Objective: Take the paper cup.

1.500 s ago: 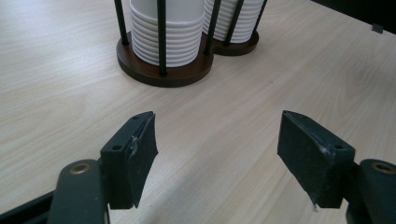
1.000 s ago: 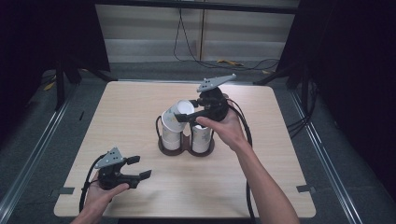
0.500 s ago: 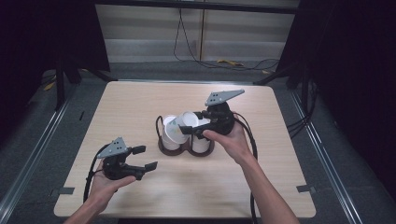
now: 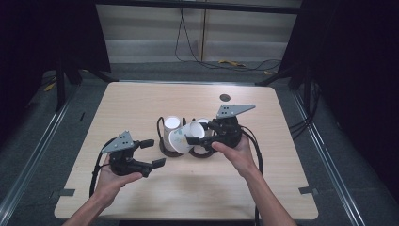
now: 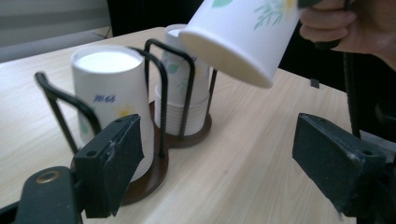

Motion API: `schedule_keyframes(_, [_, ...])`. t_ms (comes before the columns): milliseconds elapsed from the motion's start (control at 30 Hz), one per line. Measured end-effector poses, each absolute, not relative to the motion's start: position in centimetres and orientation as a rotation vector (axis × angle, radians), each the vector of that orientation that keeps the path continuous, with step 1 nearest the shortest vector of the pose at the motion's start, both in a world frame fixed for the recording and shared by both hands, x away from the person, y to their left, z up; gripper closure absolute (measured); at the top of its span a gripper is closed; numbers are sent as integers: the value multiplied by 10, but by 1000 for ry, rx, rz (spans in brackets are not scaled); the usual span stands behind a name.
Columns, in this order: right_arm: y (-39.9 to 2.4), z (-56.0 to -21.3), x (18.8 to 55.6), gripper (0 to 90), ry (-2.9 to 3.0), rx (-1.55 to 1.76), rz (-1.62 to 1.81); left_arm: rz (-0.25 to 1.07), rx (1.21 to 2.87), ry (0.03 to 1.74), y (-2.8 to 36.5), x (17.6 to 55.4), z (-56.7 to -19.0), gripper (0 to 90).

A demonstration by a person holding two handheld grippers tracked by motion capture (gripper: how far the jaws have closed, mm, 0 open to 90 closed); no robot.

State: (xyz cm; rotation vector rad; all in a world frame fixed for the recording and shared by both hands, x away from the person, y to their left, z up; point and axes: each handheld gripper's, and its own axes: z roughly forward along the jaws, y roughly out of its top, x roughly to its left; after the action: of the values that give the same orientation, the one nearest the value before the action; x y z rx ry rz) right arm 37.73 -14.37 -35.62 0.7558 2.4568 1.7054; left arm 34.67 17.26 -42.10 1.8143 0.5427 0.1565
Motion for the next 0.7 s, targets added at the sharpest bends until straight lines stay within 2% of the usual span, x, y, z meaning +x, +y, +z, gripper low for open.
schedule_keyframes(700, [-151,-392,358,375,2479,765,1843,66,1810,470,154,345,-429,176])
